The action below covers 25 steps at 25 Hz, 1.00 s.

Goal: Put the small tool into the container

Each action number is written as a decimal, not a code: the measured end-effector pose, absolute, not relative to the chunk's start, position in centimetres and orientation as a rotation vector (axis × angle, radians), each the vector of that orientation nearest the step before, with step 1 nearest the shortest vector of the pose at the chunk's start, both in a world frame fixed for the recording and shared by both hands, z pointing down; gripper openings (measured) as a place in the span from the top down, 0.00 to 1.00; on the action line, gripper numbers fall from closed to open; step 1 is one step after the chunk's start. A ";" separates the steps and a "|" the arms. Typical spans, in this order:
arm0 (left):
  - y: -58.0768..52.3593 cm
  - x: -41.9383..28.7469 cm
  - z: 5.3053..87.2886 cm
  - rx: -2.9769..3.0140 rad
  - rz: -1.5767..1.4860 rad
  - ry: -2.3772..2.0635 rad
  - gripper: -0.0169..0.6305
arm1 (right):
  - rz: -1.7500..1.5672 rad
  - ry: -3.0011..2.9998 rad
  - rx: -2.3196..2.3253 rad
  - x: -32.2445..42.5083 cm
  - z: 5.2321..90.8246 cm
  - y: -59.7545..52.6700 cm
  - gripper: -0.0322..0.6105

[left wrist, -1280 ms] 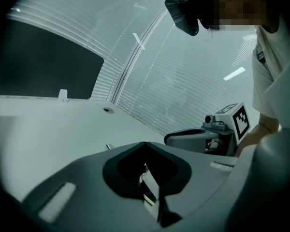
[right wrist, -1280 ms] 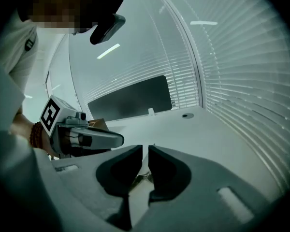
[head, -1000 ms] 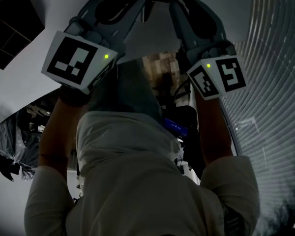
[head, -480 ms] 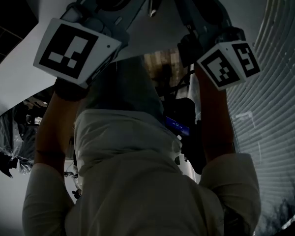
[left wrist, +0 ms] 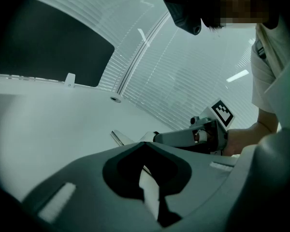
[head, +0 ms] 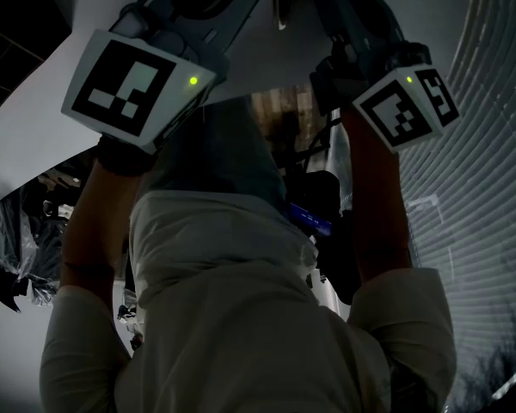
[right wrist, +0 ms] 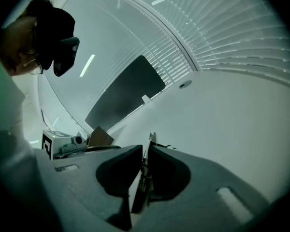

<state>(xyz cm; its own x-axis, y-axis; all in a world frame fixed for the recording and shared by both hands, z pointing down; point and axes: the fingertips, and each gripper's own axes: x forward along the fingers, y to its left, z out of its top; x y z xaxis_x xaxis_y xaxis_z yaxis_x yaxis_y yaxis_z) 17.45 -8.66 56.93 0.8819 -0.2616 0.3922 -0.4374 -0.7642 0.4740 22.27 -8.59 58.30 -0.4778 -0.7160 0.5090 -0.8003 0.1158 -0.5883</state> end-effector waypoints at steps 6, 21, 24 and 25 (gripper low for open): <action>-8.9 16.9 56.3 2.458 0.394 -0.532 0.97 | 1.309 -2.299 1.524 21.4 57.7 -8.3 0.92; -11.2 13.9 51.8 2.495 0.341 -0.607 0.97 | 1.176 -2.359 1.459 18.7 52.1 -10.7 0.92; -11.2 14.0 52.2 2.488 0.342 -0.631 0.97 | 1.154 -2.374 1.445 19.1 52.3 -10.6 0.92; -11.2 14.0 52.2 2.480 0.345 -0.639 0.97 | 1.145 -2.379 1.440 19.1 52.3 -10.6 0.92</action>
